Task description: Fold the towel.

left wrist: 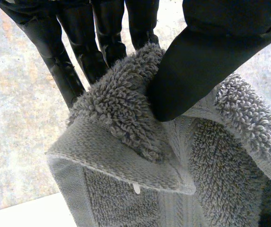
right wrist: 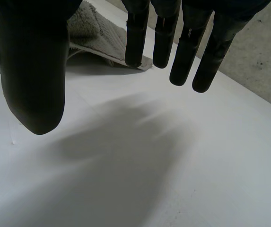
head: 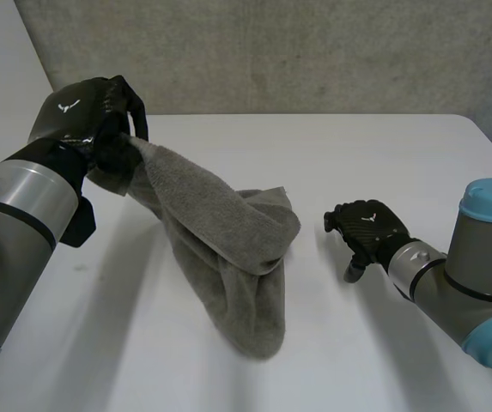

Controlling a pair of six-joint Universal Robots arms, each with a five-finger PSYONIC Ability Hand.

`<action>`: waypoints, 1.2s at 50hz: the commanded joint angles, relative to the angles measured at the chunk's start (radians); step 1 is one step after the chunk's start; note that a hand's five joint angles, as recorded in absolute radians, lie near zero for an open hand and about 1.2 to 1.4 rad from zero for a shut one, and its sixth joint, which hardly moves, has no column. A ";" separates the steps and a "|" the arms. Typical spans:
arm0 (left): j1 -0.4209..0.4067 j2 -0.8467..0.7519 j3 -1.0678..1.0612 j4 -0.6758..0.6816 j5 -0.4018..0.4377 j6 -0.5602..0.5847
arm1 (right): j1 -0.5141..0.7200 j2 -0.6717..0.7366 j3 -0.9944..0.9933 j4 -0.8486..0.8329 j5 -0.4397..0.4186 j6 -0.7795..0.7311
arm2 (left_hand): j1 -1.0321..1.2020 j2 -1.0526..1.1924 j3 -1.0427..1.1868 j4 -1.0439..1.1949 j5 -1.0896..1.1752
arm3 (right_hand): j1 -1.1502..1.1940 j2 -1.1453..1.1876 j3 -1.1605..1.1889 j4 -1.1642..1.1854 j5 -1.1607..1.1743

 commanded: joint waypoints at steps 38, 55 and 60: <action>0.027 0.069 0.113 -0.080 -0.005 -0.009 | 0.215 -0.019 -0.503 0.089 0.189 0.198 | 0.215 0.180 0.181 0.178 0.205 | 0.933 0.923 0.928 0.934 0.969; 0.037 0.003 0.024 -0.089 0.014 0.002 | 0.110 -0.327 -0.386 0.615 0.077 -0.336 | 0.215 0.180 0.181 0.178 0.205 | 0.933 0.923 0.928 0.934 0.969; 0.016 -0.134 -0.019 -0.090 0.015 0.008 | 0.107 -0.296 -0.225 0.598 0.072 -0.368 | 0.215 0.180 0.181 0.178 0.205 | 0.933 0.923 0.928 0.934 0.969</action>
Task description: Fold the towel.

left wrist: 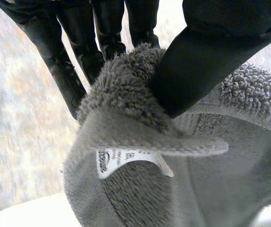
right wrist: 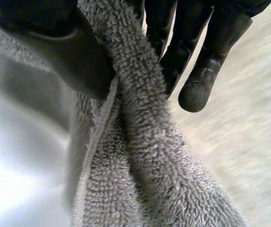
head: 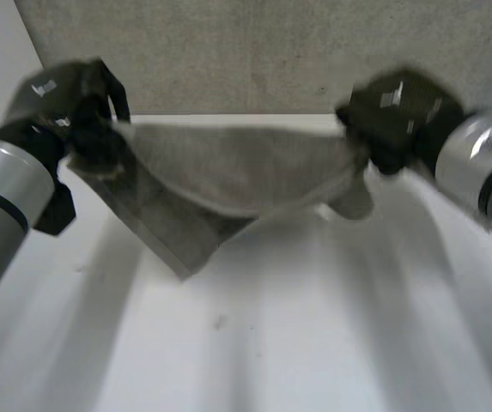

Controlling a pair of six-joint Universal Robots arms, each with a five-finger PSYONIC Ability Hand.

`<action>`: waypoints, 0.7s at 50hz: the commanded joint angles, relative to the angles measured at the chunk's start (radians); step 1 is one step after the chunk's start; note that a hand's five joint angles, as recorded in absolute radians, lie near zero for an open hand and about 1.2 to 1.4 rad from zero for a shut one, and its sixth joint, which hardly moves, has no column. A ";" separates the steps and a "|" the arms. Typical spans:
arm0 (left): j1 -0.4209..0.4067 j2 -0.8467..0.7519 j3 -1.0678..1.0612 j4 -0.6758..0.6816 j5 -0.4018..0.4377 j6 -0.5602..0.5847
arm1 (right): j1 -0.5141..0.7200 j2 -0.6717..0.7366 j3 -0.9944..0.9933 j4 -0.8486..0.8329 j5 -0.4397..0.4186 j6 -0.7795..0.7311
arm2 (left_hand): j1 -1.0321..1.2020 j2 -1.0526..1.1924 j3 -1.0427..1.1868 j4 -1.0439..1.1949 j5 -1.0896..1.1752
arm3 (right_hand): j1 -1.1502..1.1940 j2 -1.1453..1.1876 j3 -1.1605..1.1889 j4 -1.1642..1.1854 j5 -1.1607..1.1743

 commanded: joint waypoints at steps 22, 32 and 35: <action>-0.073 -0.328 -0.165 0.097 0.010 0.132 | -0.008 0.145 0.612 -0.613 0.027 -0.032 | 0.215 0.179 0.180 0.178 0.205 | 0.083 0.079 0.075 0.059 0.082; -0.065 -0.306 -0.190 0.107 0.010 0.132 | -0.012 0.158 0.612 -0.628 0.017 0.017 | 0.215 0.179 0.180 0.178 0.205 | 0.083 0.079 0.075 0.059 0.082; -0.064 -0.306 -0.193 0.107 0.010 0.131 | -0.012 0.158 0.612 -0.636 0.019 0.017 | 0.215 0.179 0.180 0.178 0.205 | 0.083 0.079 0.075 0.059 0.082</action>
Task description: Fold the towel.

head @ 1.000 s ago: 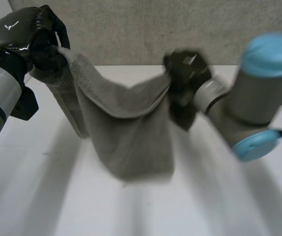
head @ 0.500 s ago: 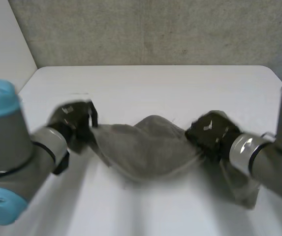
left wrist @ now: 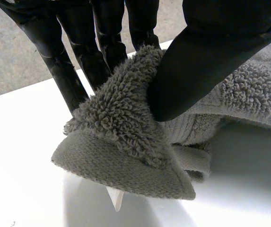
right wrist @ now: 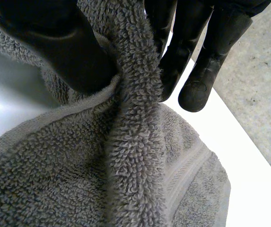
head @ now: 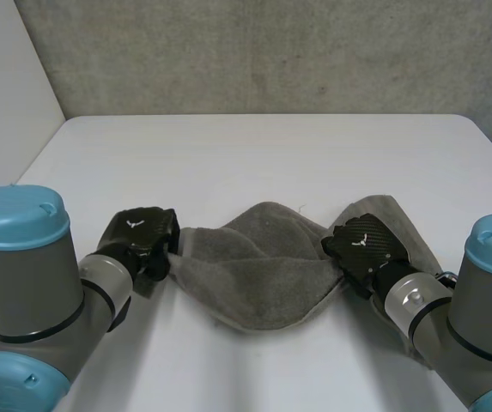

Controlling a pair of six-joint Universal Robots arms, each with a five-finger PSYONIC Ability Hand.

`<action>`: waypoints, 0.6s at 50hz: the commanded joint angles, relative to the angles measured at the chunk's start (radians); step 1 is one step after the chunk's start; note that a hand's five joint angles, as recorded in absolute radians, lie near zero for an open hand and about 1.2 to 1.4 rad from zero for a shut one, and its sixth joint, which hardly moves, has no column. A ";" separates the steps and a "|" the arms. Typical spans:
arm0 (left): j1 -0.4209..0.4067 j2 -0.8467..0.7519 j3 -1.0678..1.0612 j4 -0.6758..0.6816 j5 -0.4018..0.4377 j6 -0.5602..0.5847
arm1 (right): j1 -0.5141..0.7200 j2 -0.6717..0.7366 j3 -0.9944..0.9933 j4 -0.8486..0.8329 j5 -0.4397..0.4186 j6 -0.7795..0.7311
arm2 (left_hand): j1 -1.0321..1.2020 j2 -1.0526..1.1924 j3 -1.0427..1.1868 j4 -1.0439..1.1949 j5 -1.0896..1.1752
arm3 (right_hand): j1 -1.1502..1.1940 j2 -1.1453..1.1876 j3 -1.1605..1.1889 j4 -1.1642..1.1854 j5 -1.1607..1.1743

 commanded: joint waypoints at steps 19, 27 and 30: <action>0.021 0.014 -0.021 -0.003 0.000 -0.003 | -0.002 0.030 -0.002 -0.024 0.000 0.008 | 0.215 0.179 0.180 0.178 0.205 | 0.083 0.079 0.071 0.059 0.082; 0.021 0.014 -0.021 -0.003 0.000 -0.003 | -0.002 0.030 -0.002 -0.024 0.000 0.008 | 0.215 0.179 0.180 0.178 0.205 | 0.083 0.079 0.071 0.059 0.082; 0.021 0.014 -0.021 -0.003 0.000 -0.003 | -0.002 0.030 -0.002 -0.024 0.000 0.006 | 0.215 0.179 0.180 0.178 0.205 | 0.083 0.079 0.071 0.059 0.082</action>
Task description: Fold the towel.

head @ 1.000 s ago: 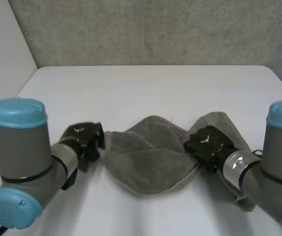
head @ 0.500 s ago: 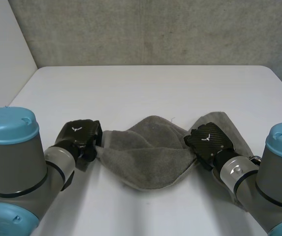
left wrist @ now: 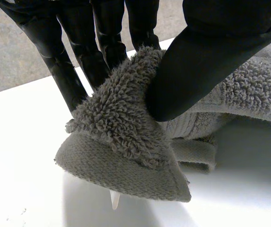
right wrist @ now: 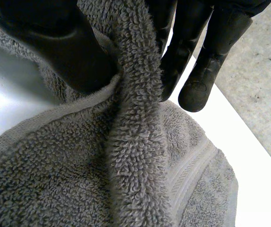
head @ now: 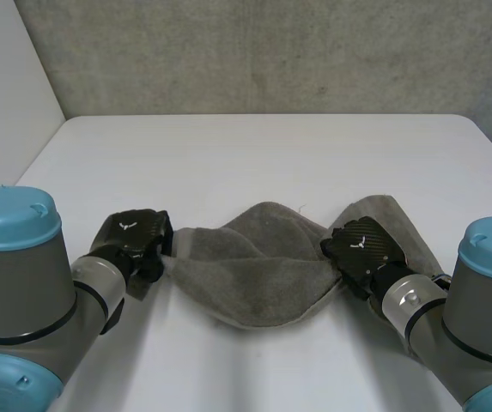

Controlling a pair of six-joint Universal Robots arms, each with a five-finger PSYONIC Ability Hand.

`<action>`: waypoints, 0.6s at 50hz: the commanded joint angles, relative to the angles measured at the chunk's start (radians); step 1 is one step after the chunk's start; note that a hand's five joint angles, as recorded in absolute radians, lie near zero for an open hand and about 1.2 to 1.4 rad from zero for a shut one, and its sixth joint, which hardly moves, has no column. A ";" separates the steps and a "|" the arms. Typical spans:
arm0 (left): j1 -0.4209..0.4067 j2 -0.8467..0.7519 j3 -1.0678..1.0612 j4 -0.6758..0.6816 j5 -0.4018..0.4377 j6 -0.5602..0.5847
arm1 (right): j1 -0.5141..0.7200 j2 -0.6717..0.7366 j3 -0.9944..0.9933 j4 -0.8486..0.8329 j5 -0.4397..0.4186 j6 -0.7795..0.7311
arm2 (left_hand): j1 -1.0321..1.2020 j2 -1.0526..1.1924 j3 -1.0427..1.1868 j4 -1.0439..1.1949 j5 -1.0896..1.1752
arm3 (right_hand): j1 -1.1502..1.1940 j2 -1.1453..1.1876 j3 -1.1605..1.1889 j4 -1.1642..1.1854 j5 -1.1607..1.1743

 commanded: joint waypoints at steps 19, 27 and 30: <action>0.000 -0.074 0.077 0.025 0.002 0.003 | 0.001 0.053 -0.110 0.003 -0.009 -0.015 | 0.215 0.179 0.180 0.178 0.205 | 0.083 0.079 0.071 0.059 0.082; 0.000 -0.206 0.448 0.032 0.003 0.009 | 0.001 0.159 -0.507 0.023 -0.026 -0.203 | 0.215 0.179 0.180 0.178 0.205 | 0.083 0.079 0.071 0.059 0.082; 0.001 -0.262 0.693 0.032 0.003 0.014 | 0.002 0.191 -0.728 0.002 -0.021 -0.288 | 0.215 0.179 0.180 0.178 0.205 | 0.083 0.079 0.071 0.059 0.082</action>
